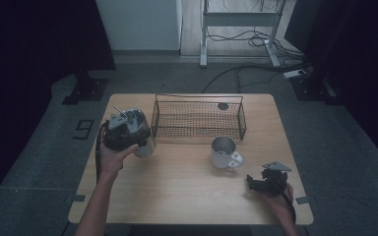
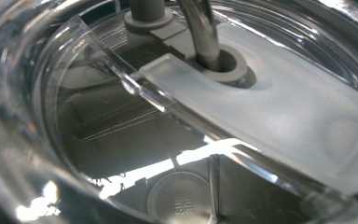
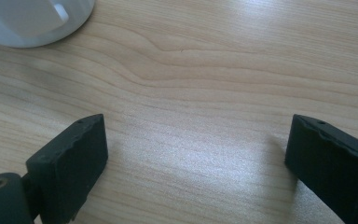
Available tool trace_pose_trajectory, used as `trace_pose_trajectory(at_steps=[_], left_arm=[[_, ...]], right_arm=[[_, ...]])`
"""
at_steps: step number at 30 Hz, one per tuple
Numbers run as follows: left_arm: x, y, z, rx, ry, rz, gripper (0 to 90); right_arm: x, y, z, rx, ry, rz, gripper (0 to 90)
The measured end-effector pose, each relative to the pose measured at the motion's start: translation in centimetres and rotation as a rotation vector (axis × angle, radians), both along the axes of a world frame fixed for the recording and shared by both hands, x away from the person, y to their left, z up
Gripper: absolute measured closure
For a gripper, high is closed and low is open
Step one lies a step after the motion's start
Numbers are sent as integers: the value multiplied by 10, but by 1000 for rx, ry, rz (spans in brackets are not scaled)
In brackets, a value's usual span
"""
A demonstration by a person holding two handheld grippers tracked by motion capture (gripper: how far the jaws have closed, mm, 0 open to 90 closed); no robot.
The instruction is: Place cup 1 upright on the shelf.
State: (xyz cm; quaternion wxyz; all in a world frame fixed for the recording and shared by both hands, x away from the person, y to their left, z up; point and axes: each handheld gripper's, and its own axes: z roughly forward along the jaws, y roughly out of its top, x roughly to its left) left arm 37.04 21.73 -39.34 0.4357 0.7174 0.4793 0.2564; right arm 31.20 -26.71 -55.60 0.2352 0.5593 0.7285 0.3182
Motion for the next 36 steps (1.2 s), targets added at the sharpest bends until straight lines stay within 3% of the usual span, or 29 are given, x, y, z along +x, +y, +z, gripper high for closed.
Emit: trace_pose_trajectory(at_steps=[36], left_arm=[[9, -38, 17, 20, -14, -57, 40]], right_arm=[[0, 0, 0, -1, 1, 1, 52]])
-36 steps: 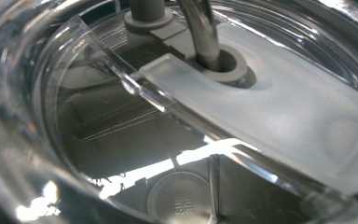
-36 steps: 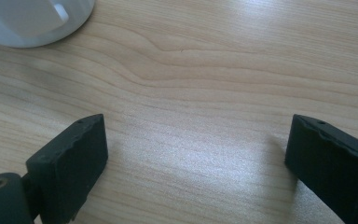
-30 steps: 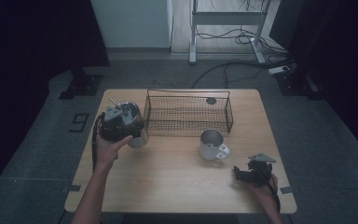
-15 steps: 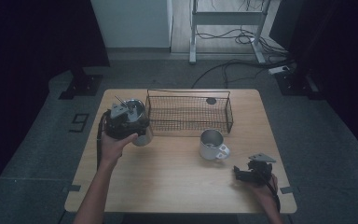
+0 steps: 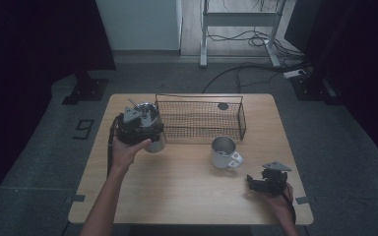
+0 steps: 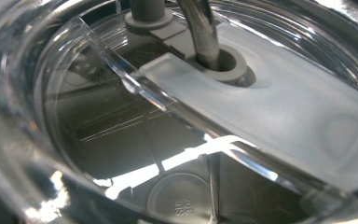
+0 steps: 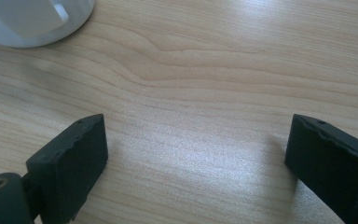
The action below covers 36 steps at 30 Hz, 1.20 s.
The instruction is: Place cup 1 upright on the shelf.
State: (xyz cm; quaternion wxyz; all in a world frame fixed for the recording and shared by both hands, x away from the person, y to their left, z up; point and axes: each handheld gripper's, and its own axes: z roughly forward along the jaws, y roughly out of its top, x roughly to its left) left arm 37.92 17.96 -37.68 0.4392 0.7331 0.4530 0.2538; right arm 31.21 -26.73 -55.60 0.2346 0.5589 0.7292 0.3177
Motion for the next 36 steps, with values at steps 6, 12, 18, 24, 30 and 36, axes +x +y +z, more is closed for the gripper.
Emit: trace_pose_trajectory(at_steps=[6, 12, 18, 24, 30, 36], left_arm=[[2, -4, -1, 0, 4, -4, 40], [4, -7, -2, 2, 7, -7, 40], [5, -11, -2, -1, 5, -8, 40], [7, -16, -1, -2, 5, -18, 39], [10, -24, 4, 0, -3, -32, 40], [13, -28, 6, -5, -7, -37, 39]], right_arm=[[0, 0, 0, -1, -1, 1, 52], [0, 0, 0, -1, -1, 1, 52], [0, 0, 0, -1, -1, 1, 52], [0, 0, 0, 0, -2, 0, 52], [0, 0, 0, 1, -4, 0, 54], [0, 0, 0, 1, -5, 0, 55]])
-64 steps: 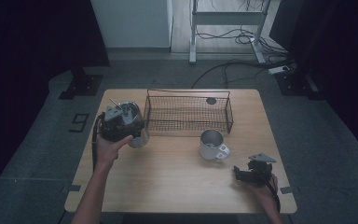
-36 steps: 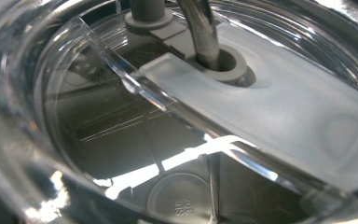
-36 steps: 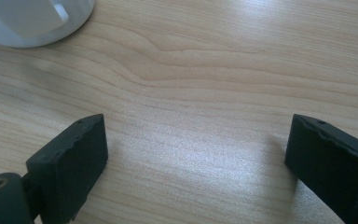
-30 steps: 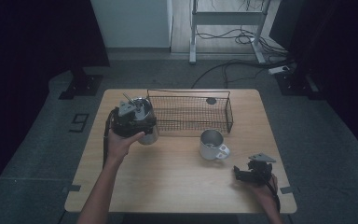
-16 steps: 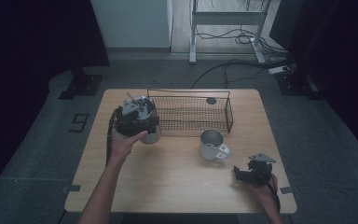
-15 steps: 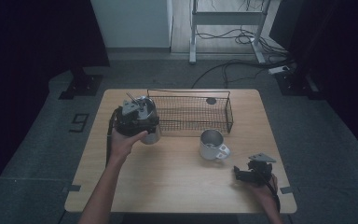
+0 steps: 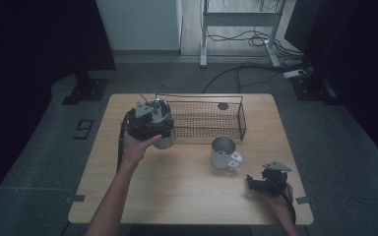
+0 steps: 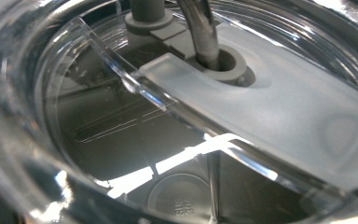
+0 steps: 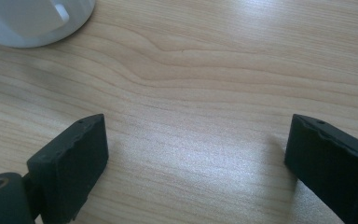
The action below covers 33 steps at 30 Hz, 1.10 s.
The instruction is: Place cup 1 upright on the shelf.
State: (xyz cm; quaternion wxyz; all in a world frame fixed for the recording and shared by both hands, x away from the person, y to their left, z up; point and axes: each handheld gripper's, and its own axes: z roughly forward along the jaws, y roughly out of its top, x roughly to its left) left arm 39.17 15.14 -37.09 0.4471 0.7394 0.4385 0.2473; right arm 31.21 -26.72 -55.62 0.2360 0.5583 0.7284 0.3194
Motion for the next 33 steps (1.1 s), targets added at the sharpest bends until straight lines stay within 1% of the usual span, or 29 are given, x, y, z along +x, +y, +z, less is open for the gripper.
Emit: trace_pose_trajectory(at_steps=[2, 7, 14, 19, 24, 33], left_arm=[[1, -1, 0, -4, 2, 0, 40], [5, -5, 0, 6, 5, -1, 39], [10, -9, 3, 0, 2, -6, 40], [16, -13, 4, -2, 4, -9, 40], [23, -17, 4, 7, 8, -10, 40], [33, -23, 5, -4, 7, -19, 40]], right_arm=[[0, 0, 0, 0, 0, 0, 55], [0, 0, 0, 0, 0, 0, 55], [0, 0, 0, 0, 0, 0, 55], [0, 0, 0, 0, 0, 0, 55], [0, 0, 0, 0, 0, 0, 55], [0, 0, 0, 0, -1, 1, 55]])
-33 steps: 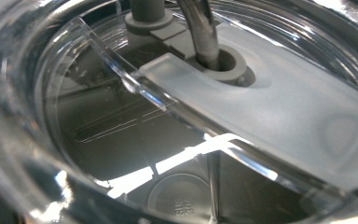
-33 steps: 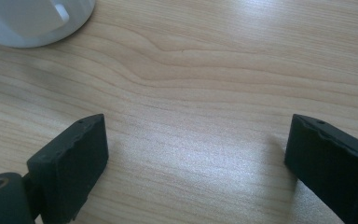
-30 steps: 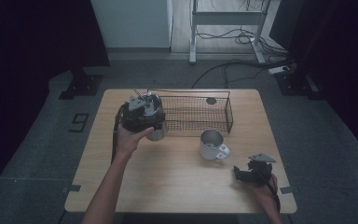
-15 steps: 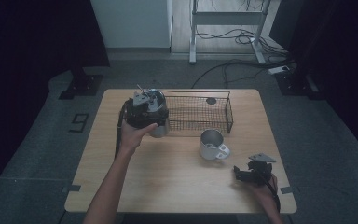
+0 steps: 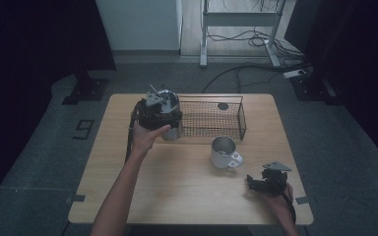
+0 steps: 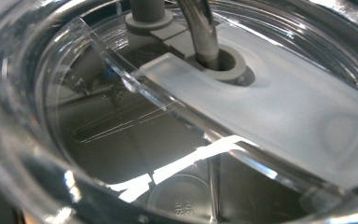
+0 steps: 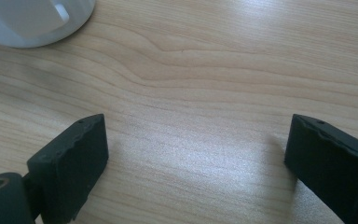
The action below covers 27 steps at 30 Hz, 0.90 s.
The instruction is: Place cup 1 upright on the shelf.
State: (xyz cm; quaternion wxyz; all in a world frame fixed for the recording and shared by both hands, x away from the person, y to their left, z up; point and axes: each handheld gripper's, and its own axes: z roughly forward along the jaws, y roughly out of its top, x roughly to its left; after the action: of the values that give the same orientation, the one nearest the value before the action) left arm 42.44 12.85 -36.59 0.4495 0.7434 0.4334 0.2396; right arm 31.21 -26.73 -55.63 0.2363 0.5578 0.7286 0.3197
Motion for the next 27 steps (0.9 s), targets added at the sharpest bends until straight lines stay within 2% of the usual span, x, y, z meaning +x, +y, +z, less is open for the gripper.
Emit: trace_pose_trajectory(at_steps=[13, 27], left_arm=[[22, -9, 0, -1, 12, -4, 40], [33, -15, 3, 0, 14, 0, 40]], right_arm=[[0, 0, 0, 0, -1, -3, 60], [0, 0, 0, 0, 0, -3, 60]])
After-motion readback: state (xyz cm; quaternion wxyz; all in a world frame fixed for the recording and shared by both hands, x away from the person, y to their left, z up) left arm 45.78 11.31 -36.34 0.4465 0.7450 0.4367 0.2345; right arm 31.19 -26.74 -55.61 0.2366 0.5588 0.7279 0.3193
